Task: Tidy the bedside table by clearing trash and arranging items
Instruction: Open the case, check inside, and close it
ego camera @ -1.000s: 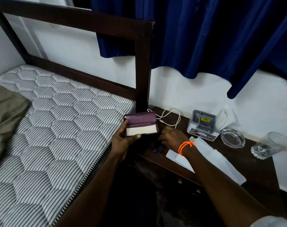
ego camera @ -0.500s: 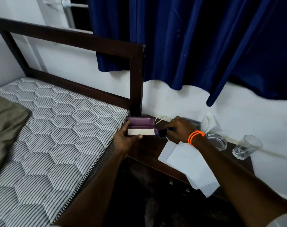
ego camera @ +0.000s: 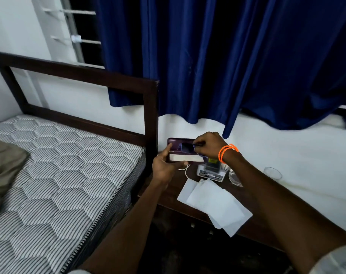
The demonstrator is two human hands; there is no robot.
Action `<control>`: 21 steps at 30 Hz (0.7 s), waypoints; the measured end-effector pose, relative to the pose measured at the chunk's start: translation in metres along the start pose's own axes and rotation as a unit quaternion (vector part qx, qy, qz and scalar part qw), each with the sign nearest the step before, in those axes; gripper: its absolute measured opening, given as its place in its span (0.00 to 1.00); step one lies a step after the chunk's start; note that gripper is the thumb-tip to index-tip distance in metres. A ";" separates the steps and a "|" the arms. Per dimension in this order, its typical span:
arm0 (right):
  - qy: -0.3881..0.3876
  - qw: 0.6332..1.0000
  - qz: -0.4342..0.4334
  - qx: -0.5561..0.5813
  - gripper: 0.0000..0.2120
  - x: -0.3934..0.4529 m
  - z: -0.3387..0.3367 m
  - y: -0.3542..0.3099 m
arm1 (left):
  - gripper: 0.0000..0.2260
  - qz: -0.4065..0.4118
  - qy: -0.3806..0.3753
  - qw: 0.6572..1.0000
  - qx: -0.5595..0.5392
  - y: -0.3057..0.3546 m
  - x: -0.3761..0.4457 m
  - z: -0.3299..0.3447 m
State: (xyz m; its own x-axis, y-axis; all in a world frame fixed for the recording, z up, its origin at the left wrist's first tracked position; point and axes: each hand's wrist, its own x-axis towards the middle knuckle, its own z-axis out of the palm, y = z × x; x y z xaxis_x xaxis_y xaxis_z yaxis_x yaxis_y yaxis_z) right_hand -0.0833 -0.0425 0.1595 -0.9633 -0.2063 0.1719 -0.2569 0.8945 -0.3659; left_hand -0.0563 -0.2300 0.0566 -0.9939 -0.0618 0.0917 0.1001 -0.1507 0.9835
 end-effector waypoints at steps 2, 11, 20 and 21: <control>-0.002 1.000 0.007 -0.005 0.12 -0.004 -0.005 -0.002 | 0.42 0.009 -0.011 1.000 -0.005 0.005 -0.002 0.009; -0.004 1.000 0.004 -0.008 0.14 -0.018 -0.018 -0.004 | 0.42 0.010 -0.022 1.000 -0.020 0.010 -0.005 0.023; -0.009 1.000 -0.011 -0.019 0.14 -0.021 -0.018 -0.008 | 0.44 -0.009 -0.023 0.998 -0.057 0.022 -0.005 0.030; -0.005 1.000 -0.009 -0.017 0.14 -0.021 -0.018 -0.009 | 0.43 -0.008 -0.022 0.998 -0.056 0.023 -0.006 0.030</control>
State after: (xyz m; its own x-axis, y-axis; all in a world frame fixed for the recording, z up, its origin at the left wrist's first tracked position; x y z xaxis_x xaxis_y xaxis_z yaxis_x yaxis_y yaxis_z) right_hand -0.0593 -0.0391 0.1753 -0.9590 -0.2269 0.1696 -0.2723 0.9031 -0.3320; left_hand -0.0495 -0.2036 0.0835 -0.9963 -0.0148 0.0848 0.0857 -0.2608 0.9616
